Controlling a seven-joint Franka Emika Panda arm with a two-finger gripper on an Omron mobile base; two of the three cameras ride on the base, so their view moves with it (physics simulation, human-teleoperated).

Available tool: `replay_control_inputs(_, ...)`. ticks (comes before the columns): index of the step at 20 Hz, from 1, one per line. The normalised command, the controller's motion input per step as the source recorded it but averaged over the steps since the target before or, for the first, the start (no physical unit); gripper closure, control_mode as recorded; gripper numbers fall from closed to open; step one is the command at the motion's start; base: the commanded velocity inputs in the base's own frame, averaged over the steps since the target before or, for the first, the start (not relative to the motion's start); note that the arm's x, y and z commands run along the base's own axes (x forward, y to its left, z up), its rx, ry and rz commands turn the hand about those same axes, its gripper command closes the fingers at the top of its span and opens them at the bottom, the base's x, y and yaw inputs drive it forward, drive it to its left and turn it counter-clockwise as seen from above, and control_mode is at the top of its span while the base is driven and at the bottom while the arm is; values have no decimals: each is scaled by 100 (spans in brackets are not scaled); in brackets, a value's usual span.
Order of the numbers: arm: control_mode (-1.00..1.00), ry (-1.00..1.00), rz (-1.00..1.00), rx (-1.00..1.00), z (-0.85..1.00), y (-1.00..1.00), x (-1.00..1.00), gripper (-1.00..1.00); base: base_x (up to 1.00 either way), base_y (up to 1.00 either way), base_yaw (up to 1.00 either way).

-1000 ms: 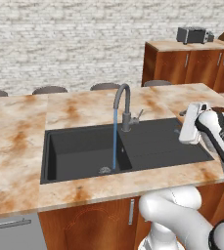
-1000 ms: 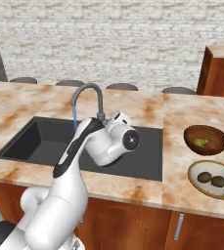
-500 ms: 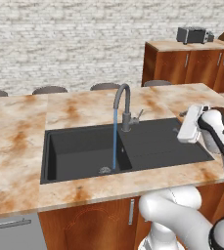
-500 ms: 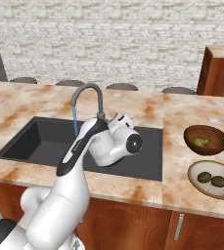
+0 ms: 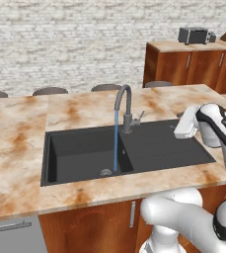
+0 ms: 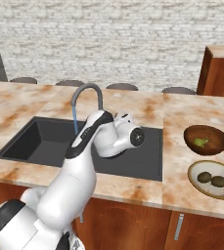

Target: Pick the kiwis from the sink and place them in one bowl. Place the broccoli in the other bowl. Then turn off the sink faucet.

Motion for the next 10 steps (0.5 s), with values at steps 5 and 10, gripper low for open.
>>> replay_control_inputs(5, -100, -2, 0, 11, -5, 0, 9, -100, 0, 0, 0)
replay_control_inputs(10, -100, 0, 0, 7, -10, 2, 10, -100, 0, 0, 0)
